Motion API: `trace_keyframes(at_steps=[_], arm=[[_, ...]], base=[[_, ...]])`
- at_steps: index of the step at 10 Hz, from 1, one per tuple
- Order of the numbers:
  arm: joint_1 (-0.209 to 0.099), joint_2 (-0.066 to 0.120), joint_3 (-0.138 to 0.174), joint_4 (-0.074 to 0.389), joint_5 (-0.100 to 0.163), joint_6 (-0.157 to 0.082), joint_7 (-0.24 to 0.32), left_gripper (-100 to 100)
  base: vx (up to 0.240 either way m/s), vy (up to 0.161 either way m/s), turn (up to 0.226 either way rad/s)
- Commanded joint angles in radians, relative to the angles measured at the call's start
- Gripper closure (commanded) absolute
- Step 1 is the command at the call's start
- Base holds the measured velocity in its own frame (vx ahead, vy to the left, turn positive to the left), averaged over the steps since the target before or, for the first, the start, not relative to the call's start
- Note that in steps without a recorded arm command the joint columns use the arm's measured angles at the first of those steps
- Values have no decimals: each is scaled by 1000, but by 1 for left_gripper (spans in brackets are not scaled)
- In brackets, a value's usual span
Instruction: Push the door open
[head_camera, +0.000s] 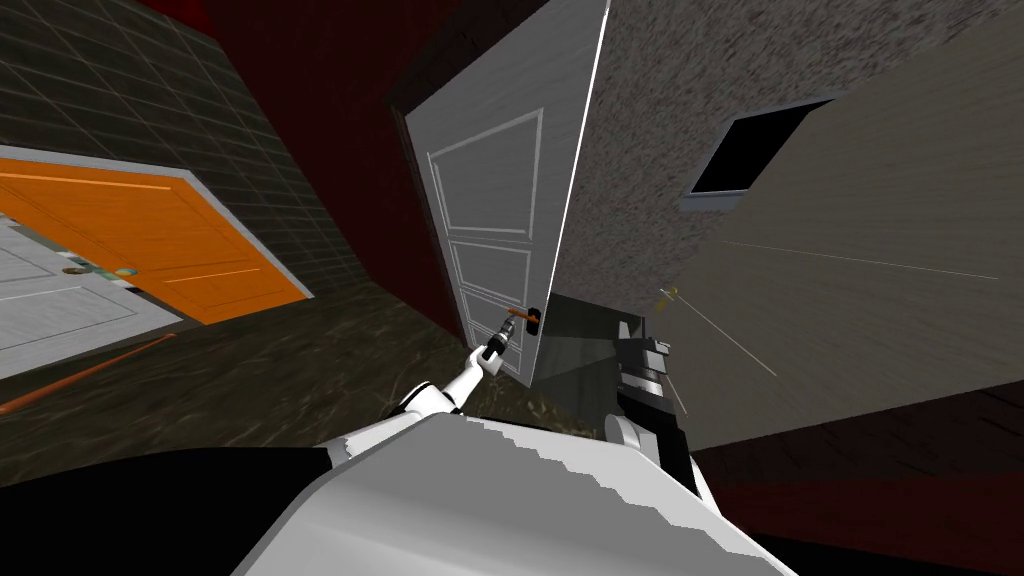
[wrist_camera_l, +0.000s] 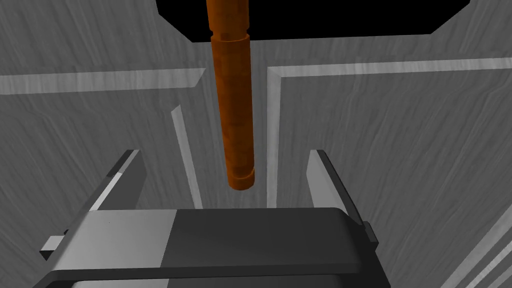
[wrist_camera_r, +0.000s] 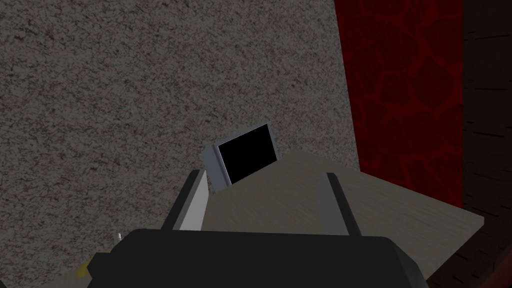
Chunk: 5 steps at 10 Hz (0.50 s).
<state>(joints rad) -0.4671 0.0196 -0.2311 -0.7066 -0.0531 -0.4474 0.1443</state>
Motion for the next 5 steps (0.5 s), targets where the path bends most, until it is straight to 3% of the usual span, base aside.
trace_keyframes(at_steps=[1,3,4,5], arm=[[-1,-9,4,5,1,-3,-2,-100],[-1,-43,8,7,2,-4,-4,-100],[-1,-36,9,9,2,-6,-8,-100],[-1,-36,9,9,2,-6,-8,100]], base=[[186,-79,-20],[180,-89,-24],[78,-46,-1],[-10,6,5]])
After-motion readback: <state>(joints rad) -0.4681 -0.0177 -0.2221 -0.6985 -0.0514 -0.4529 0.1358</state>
